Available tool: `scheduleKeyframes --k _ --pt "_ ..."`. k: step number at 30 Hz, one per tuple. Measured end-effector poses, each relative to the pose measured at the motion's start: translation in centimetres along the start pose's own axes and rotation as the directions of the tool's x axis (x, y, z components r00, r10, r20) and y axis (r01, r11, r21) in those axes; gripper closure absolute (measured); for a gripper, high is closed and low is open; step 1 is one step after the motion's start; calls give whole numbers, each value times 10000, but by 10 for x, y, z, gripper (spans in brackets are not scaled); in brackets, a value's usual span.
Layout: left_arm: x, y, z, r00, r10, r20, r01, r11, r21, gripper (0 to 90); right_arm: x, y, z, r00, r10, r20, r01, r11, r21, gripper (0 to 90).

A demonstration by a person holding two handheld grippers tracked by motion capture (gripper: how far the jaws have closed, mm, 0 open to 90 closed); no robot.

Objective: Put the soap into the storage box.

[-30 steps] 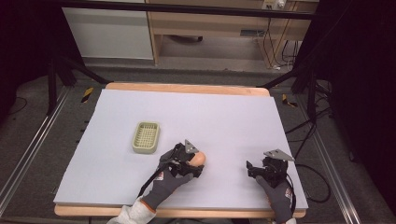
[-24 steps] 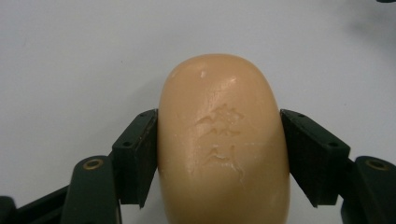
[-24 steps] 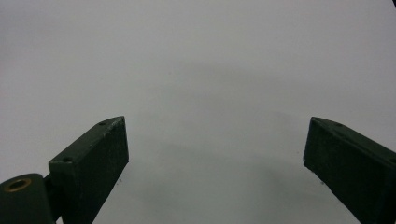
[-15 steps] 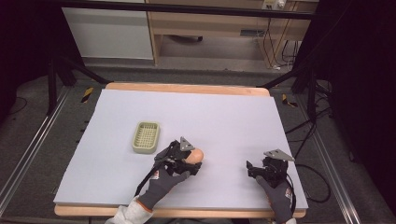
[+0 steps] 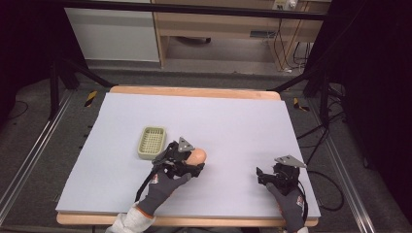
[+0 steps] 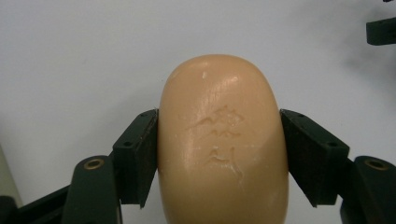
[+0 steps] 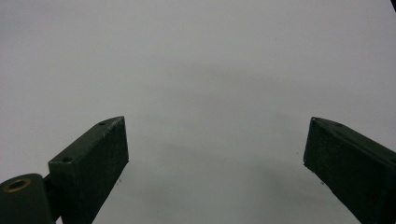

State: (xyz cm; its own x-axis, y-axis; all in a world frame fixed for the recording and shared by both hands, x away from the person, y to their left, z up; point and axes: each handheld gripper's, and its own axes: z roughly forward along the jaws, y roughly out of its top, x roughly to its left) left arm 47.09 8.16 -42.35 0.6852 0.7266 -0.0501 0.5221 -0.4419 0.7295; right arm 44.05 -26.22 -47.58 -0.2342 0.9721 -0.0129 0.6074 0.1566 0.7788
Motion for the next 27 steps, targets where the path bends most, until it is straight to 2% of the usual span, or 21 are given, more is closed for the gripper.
scheduleKeyframes --k 11,27 --pt "16 2 -14 9988 -414 -271 403 9984 -395 316 0 0 -1 10000 20 29 -20 10000 -60 68" --pt "38 0 -25 9940 -828 -720 784 9950 -612 317 0 0 -1 10000 51 59 -50 9999 -90 67"
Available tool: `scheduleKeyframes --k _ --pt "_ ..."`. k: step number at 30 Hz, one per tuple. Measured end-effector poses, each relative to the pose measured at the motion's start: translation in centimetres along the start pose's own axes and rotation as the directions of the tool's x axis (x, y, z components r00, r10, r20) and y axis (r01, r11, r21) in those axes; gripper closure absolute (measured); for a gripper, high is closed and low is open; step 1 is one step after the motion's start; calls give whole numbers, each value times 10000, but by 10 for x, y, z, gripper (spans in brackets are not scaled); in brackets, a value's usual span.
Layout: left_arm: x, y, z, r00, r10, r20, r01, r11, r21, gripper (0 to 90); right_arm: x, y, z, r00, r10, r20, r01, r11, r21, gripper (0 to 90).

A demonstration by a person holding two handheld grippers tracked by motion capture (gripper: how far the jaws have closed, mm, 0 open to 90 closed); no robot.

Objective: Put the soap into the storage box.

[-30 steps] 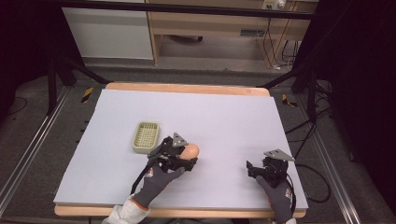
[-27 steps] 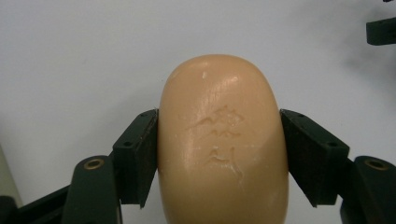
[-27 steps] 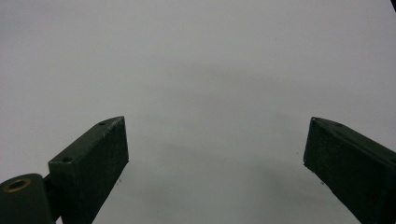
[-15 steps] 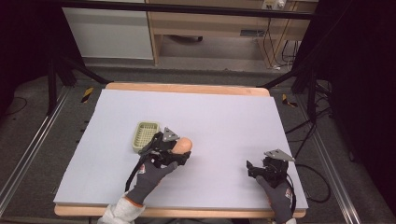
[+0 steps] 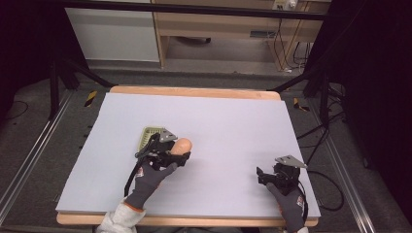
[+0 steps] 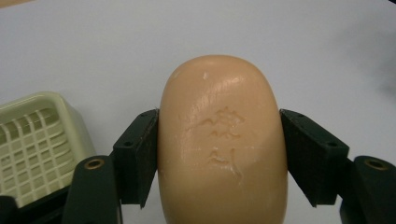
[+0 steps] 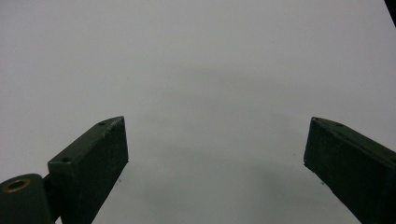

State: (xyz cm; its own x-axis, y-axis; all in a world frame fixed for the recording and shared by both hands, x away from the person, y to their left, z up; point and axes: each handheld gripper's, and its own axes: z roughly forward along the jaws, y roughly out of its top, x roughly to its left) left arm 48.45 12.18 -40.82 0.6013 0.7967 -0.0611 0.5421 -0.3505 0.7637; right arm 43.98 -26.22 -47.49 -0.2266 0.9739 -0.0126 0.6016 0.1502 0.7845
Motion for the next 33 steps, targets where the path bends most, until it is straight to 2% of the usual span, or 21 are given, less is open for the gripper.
scheduleKeyframes --k 16,33 --pt "30 -1 -7 9969 -648 -457 639 9977 -208 318 0 0 0 10000 13 -30 -13 10000 -17 66" --pt "58 -1 -6 9884 -1231 -891 1211 9923 -276 319 -1 1 0 10000 53 2 -53 10000 -65 66"
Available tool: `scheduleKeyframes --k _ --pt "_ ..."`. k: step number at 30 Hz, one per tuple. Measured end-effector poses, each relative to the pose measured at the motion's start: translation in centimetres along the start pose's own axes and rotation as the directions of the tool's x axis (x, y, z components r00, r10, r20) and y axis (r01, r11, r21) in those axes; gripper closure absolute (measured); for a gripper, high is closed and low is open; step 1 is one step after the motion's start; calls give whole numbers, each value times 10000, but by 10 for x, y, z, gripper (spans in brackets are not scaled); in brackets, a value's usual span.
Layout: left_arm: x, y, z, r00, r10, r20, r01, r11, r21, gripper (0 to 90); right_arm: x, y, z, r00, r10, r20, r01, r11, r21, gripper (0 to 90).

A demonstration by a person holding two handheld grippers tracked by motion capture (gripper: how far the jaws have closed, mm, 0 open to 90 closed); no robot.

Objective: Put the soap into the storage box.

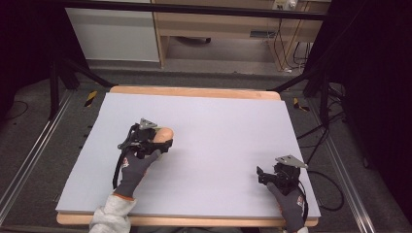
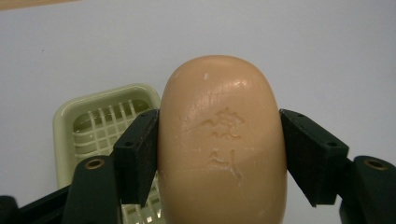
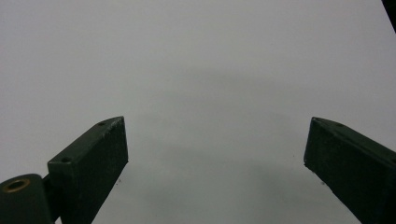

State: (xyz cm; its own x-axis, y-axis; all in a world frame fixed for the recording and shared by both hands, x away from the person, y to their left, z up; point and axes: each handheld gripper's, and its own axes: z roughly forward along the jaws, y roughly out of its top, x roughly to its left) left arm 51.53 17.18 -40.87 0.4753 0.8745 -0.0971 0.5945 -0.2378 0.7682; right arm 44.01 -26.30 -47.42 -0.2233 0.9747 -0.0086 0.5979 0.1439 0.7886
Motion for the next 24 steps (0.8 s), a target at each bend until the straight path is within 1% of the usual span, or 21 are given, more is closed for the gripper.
scheduleKeyframes --k 5,6,13,19,24 --pt "9 1 2 9997 -176 -146 176 9998 8 318 0 0 0 10000 -37 -12 37 10000 -7 66" --pt "9 1 2 9997 -176 -146 176 9998 8 319 0 0 0 10000 -37 -12 37 10000 -7 66" --pt "21 0 9 9989 -298 -362 302 9995 115 319 0 0 0 10000 -34 -18 34 10000 -3 66" --pt "27 -1 12 9982 -371 -465 381 9990 216 319 0 0 1 10000 -44 -31 44 10000 -8 66" --pt "32 -2 15 9974 -469 -556 479 9987 173 319 1 1 1 10000 -13 -38 13 10000 -1 66"
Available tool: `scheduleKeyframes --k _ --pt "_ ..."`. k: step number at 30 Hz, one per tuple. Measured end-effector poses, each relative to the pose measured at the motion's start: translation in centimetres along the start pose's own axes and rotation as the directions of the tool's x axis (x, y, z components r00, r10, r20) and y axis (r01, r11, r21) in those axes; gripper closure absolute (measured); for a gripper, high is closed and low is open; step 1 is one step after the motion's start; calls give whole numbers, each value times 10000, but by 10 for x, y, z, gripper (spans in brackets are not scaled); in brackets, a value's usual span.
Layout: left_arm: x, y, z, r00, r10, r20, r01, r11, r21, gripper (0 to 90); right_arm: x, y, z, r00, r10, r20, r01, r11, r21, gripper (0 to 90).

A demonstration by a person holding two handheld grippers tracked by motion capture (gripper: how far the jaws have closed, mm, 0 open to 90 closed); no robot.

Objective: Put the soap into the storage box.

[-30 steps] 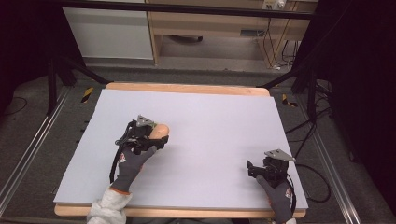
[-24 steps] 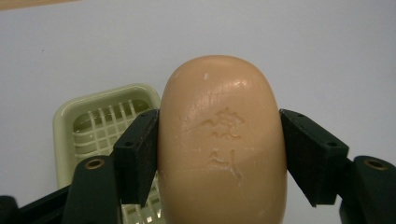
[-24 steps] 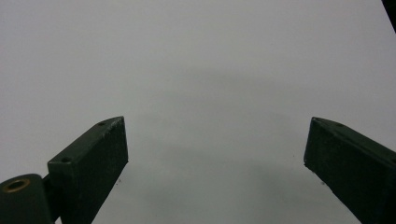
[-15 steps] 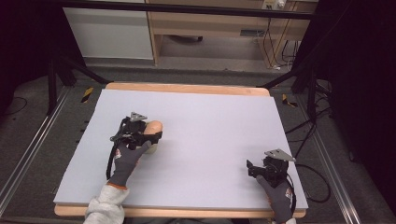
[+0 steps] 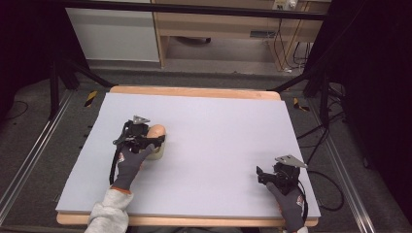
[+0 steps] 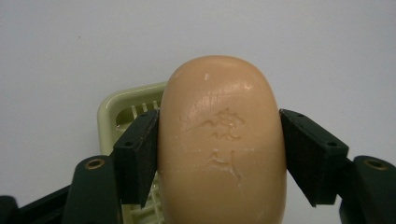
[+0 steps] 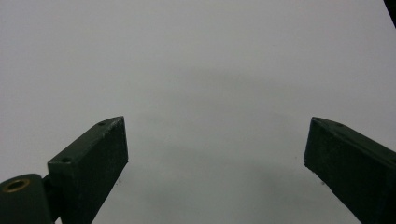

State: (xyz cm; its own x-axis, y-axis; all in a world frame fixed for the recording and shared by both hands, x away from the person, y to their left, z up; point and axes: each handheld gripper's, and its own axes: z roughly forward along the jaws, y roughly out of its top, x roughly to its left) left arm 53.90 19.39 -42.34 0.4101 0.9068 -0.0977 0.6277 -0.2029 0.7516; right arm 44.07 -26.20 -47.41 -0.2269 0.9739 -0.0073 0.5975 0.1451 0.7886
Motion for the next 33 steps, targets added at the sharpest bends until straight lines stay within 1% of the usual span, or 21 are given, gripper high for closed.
scheduleKeyframes --k 4,5,12,13,20,26,33 --pt "4 -1 3 9999 27 -127 -25 9999 103 319 0 0 0 10000 -27 9 27 10000 18 66" --pt "6 -2 4 9999 27 -136 -24 9998 177 319 0 0 1 10000 -31 24 31 10000 23 66" --pt "10 -3 8 9998 -76 -196 81 9997 217 319 0 0 1 10000 -20 15 20 10000 29 66" --pt "11 -4 9 9997 -58 -223 64 9996 286 319 0 0 1 10000 -10 19 10 10000 35 66" --pt "13 -6 12 9995 -106 -300 117 9992 386 319 0 0 1 10000 -21 15 21 10000 31 66" --pt "13 -7 15 9994 -10 -344 28 9987 513 319 0 0 1 10000 -27 19 26 10000 36 65" --pt "13 -9 18 9992 0 -398 26 9979 652 319 0 0 1 10000 -21 22 21 10000 47 65"
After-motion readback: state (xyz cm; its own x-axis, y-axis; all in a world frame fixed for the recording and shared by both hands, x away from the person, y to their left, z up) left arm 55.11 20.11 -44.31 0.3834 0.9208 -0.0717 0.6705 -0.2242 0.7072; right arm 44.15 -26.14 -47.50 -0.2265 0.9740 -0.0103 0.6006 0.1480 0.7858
